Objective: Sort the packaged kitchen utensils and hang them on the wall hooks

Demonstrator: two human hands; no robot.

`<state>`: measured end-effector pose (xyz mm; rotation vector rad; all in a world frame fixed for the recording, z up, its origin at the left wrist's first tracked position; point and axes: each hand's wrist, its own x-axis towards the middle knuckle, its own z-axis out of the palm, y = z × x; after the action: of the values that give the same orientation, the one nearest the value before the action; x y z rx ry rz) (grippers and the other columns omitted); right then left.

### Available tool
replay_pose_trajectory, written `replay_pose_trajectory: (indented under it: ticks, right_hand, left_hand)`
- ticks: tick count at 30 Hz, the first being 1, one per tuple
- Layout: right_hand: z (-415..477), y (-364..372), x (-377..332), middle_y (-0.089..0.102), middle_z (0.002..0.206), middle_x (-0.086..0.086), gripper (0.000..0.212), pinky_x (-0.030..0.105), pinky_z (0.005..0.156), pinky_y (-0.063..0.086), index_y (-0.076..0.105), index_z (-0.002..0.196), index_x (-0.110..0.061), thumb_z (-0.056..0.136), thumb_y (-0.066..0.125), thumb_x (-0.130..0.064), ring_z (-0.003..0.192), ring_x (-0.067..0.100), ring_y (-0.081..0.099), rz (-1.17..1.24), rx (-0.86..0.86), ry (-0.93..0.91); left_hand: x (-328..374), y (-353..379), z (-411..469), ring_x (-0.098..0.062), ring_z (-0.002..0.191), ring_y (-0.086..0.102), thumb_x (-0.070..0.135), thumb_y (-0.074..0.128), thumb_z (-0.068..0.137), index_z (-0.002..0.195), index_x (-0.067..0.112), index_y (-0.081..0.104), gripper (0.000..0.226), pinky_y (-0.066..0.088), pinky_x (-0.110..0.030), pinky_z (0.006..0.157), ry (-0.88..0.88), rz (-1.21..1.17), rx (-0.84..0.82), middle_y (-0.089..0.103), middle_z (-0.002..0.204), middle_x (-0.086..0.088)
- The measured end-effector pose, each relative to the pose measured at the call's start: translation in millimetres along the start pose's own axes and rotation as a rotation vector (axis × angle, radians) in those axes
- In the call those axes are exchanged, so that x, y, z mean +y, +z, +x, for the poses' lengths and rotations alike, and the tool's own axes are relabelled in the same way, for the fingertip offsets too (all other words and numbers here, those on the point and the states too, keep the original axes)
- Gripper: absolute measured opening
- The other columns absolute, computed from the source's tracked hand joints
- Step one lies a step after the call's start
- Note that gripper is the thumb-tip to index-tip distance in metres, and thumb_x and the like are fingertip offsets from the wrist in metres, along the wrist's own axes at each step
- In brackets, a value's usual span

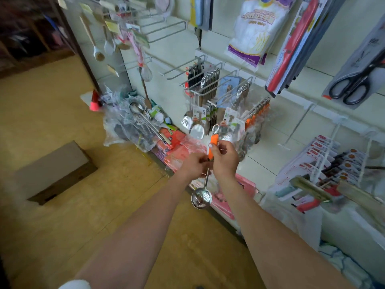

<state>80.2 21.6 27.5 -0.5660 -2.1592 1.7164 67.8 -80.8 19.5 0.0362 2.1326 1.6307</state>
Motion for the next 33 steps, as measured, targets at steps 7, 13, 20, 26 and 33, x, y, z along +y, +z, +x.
replay_pose_trajectory:
  ticks: [7, 13, 20, 26, 33]
  right_hand:
    - [-67.0, 81.2, -83.2, 0.068, 0.092, -0.005, 0.012, 0.028, 0.078, 0.050, 0.064, 0.095, -0.026, 0.086, 0.071, -0.022, 0.088, 0.014, 0.063, 0.048, -0.161, -0.123]
    - [-139.2, 162.3, -146.4, 0.067, 0.097, -0.005, 0.020, 0.025, 0.077, 0.047, 0.067, 0.103, -0.018, 0.085, 0.072, -0.026, 0.091, 0.015, 0.062, 0.042, -0.384, -0.234]
    - [-223.4, 241.5, -229.8, 0.063, 0.094, -0.007, 0.023, 0.012, 0.074, 0.041, 0.068, 0.107, -0.014, 0.086, 0.071, -0.023, 0.087, 0.010, 0.058, 0.075, -0.627, -0.342]
    - [-275.3, 289.3, -292.9, 0.067, 0.095, -0.003, 0.023, 0.027, 0.078, 0.048, 0.068, 0.106, -0.013, 0.086, 0.072, -0.026, 0.088, 0.013, 0.062, 0.136, -0.807, -0.379]
    - [-292.1, 322.1, -330.6, 0.067, 0.094, -0.004, 0.018, 0.026, 0.076, 0.047, 0.065, 0.102, -0.018, 0.088, 0.070, -0.028, 0.088, 0.014, 0.063, 0.170, -0.910, -0.428]
  left_hand:
    - [16.3, -108.4, -81.2, -0.017, 0.058, 0.063, 0.000, 0.057, 0.093, 0.099, -0.011, 0.061, 0.013, 0.057, -0.027, 0.056, 0.035, 0.020, 0.241, 0.064, 0.077, -0.014]
    - [11.1, -206.3, -167.8, -0.009, 0.052, 0.061, 0.002, 0.055, 0.095, 0.099, -0.012, 0.058, 0.015, 0.054, -0.026, 0.053, 0.010, -0.051, 0.464, 0.062, 0.076, -0.013]
    - [19.9, -305.8, -267.2, -0.013, 0.055, 0.061, 0.002, 0.056, 0.093, 0.096, -0.002, 0.065, 0.011, 0.057, -0.027, 0.057, -0.043, -0.133, 0.713, 0.065, 0.069, -0.004]
    - [42.0, -365.0, -332.0, -0.023, 0.074, 0.068, 0.007, 0.058, 0.094, 0.089, 0.008, 0.066, 0.010, 0.061, -0.040, 0.074, -0.078, -0.080, 0.923, 0.067, 0.076, -0.004]
    - [59.7, -400.9, -354.0, -0.026, 0.074, 0.070, 0.006, 0.055, 0.096, 0.099, 0.000, 0.066, 0.013, 0.061, -0.043, 0.075, -0.112, -0.103, 1.019, 0.068, 0.080, -0.011]
